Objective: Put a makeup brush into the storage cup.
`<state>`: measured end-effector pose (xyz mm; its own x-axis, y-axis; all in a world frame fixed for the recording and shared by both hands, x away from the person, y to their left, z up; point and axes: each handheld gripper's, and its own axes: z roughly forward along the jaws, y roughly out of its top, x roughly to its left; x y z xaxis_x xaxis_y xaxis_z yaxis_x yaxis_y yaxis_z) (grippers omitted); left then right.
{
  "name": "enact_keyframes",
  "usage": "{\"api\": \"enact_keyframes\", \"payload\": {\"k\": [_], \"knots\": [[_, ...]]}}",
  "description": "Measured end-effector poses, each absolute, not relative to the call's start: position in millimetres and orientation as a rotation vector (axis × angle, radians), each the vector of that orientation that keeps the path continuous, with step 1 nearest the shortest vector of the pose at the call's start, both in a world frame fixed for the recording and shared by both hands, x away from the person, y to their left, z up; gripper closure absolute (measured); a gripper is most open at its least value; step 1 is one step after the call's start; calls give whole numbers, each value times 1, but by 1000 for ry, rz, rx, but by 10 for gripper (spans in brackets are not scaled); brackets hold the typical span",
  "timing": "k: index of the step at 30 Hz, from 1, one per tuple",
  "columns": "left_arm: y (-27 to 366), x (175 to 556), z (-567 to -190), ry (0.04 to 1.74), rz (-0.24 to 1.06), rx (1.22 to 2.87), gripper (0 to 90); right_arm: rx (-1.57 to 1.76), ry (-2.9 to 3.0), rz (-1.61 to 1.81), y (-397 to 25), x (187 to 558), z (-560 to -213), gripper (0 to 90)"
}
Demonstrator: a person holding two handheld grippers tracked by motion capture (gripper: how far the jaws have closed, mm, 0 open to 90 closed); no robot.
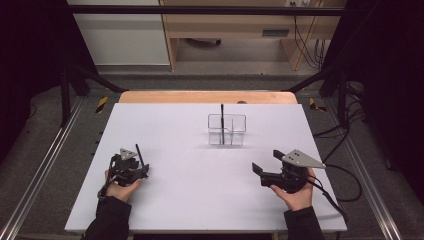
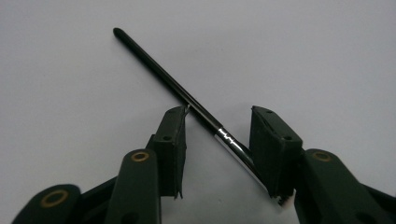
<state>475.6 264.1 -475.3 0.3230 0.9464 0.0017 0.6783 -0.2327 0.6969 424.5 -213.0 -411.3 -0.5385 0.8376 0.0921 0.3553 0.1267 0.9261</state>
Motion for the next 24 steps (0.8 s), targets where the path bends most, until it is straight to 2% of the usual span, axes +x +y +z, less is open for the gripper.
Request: {"api": "enact_keyframes", "payload": {"k": [15, 19, 24], "knots": [[268, 474, -472, 1411, 538, 2026, 782, 1146, 1960, 1407, -212, 425, -412, 115], [269, 474, -472, 1402, 520, 2035, 824, 1146, 1959, 1410, -213, 424, -411, 116], [270, 473, -471, 1367, 487, 2060, 826, 1146, 1959, 1411, -212, 424, -411, 116]]}}
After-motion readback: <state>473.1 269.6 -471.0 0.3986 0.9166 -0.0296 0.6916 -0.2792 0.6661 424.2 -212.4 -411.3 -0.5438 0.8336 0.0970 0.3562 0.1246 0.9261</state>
